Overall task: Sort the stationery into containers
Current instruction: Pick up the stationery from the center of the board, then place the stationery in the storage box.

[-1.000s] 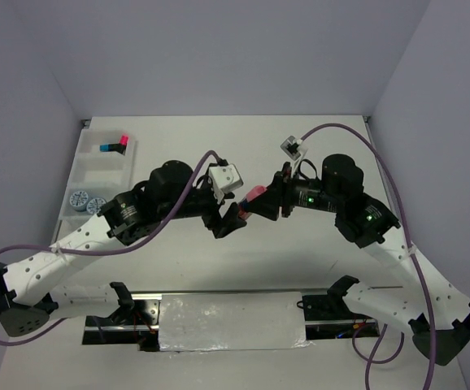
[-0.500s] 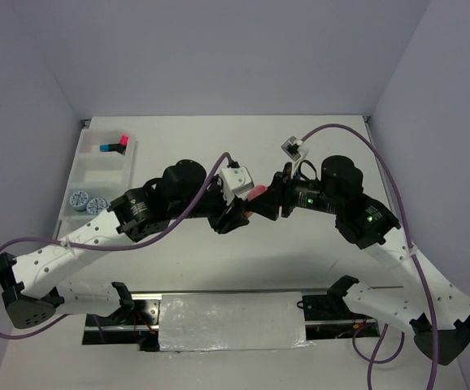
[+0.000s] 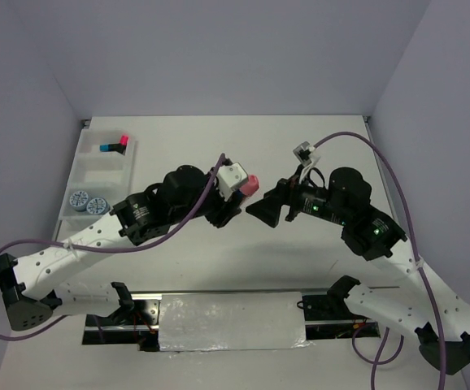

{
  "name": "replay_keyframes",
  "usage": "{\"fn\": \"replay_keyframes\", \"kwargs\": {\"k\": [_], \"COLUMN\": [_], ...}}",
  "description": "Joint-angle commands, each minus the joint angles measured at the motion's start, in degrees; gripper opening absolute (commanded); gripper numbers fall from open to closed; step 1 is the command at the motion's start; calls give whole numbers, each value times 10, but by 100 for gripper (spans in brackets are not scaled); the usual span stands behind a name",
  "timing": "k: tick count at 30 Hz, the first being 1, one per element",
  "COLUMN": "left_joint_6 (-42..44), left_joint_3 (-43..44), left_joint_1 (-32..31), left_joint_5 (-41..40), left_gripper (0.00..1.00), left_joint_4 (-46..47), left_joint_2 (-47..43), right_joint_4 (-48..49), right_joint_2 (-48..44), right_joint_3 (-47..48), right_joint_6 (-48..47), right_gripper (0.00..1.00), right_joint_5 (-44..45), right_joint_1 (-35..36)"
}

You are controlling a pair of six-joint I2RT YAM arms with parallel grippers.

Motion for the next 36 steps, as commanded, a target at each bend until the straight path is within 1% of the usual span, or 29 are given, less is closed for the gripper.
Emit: {"fn": "replay_keyframes", "kwargs": {"k": [1,3,5,6,7,8,9,11,12,13,14,15,16,17,18,19,21,22,24,25,26,27,28,30,32,34,36], "left_joint_6": [-14,-17,-28,-32,-43,-49,-57,-84,-103,-131,-194,-236,-317,-357,-389,-438,-499,-552,-601,-645,-671,-718,-739,-793,-820,-816,-805], "left_joint_3": [-1,-5,-10,-11,-16,-18,-19,-16,-11,7,15,23,37,39,29,19,2,1,14,17,19,17,3,-12,-15,-7,22], "left_joint_1": [4,11,19,26,45,58,70,132,156,207,235,296,330,364,415,435,480,490,526,538,564,583,603,612,621,628,642], "left_joint_5": [-96,-123,-151,-158,-177,-184,-197,-211,-244,-276,-301,-340,-336,-327,-308,-300,-301,-314,-311,-294,-282,-268,-246,-242,-266,-283,-288], "left_gripper": [0,0,0,0,0,0,0,0,0,0,0,0,0,0,0,0,0,0,0,0,0,0,0,0,0,0,0], "left_joint_4": [64,59,54,50,46,43,41,26,18,3,-24,-44,-78,-87,-83,-66,-33,-29,-33,-36,-37,-34,-18,6,11,28,22], "left_joint_2": [-34,-43,-49,-52,-56,-57,-58,-54,-48,-40,-25,-17,-5,-2,-2,-5,-2,11,35,60,73,92,100,111,121,141,172], "right_joint_4": [-40,-57,-72,-90,-101,-101,-109,-109,-105,-102,-99,-92,-88,-85,-78,-72,-56,-49,-35,-33,-29,-26,-23,-18,-7,9,17], "right_joint_2": [-11,-17,-20,-20,-22,-25,-28,-37,-47,-51,-57,-60,-62,-63,-63,-63,-64,-65,-68,-68,-69,-69,-70,-71,-70,-64,-59], "right_joint_3": [19,17,15,16,15,13,11,-1,-4,-12,-17,-20,-26,-30,-35,-39,-55,-61,-75,-78,-81,-86,-90,-95,-99,-104,-110], "right_joint_6": [5,10,12,14,14,15,17,17,18,17,16,14,15,15,16,17,20,21,22,21,18,16,13,9,1,-5,-7], "right_gripper": [100,100,100,100,100,100,100,100,100,100,100,100,100,100,100,100,100,100,100,100,100,100,100,100,100,100,100], "right_joint_5": [95,150,183,218,243,243,261,281,281,277,275,271,263,258,251,239,216,198,183,177,170,167,161,158,140,119,95], "right_joint_1": [-1,-6,-13,-15,-22,-26,-29,-35,-40,-40,-40,-41,-40,-41,-41,-41,-42,-41,-42,-41,-42,-42,-42,-42,-42,-41,-42]}}
